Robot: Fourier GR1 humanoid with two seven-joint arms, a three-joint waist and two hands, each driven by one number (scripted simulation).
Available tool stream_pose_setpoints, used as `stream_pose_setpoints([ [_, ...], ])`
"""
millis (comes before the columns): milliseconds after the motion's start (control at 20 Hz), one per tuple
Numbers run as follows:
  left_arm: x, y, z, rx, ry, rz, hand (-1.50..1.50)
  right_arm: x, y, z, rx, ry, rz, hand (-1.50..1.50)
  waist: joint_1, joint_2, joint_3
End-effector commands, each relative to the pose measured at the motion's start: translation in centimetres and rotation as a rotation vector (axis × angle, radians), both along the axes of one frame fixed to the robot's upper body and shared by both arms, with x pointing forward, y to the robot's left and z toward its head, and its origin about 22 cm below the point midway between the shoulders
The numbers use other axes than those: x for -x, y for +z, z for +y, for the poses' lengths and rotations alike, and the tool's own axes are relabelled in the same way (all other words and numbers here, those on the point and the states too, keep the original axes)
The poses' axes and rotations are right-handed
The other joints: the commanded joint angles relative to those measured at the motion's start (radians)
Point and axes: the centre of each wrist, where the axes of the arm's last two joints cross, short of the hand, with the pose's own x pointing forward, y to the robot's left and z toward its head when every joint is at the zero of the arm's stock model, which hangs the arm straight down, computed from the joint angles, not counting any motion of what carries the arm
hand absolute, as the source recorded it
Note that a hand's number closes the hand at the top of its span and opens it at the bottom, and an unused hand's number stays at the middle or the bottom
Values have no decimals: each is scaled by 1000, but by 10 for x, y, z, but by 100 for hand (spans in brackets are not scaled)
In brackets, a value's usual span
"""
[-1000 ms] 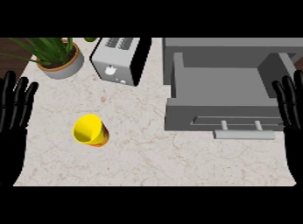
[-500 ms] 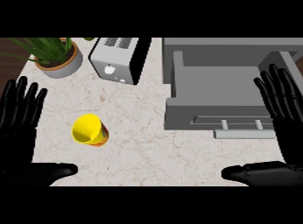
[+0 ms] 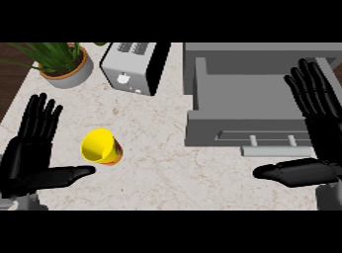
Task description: Pick up the cup, place it into the drawer and close the drawer
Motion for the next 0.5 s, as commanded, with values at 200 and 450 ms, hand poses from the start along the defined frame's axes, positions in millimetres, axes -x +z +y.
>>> stream_pose_setpoints([
  [200,10,-64,30,-5,73,85,-150,2,34,11,-1,-4,-26,-150,0,-1,-1],
  [450,-8,-99,9,-29,79,143,-150,-11,16,-4,24,-12,-31,-150,-2,0,0],
])
